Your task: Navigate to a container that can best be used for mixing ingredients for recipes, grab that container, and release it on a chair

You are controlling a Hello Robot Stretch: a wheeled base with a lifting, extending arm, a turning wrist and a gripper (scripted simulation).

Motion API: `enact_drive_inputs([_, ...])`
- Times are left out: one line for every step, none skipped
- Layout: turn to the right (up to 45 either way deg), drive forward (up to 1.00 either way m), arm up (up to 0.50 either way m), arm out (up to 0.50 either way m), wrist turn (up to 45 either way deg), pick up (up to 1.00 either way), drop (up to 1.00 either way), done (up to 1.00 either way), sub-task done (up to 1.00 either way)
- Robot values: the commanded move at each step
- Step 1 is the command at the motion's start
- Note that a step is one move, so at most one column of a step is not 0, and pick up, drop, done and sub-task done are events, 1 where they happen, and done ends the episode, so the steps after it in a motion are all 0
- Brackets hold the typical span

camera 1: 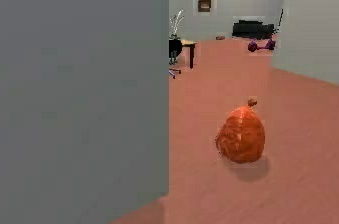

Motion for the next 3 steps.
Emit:
enact_drive_inputs([45.0,0.0,0.0,0.0,0.0,0.0,0.0,0.0,0.0])
enact_drive_inputs([3.0,0.0,0.0,0.0,0.0,0.0,0.0,0.0,0.0])
enact_drive_inputs([0.0,1.0,0.0,0.0,0.0,0.0,0.0,0.0,0.0])
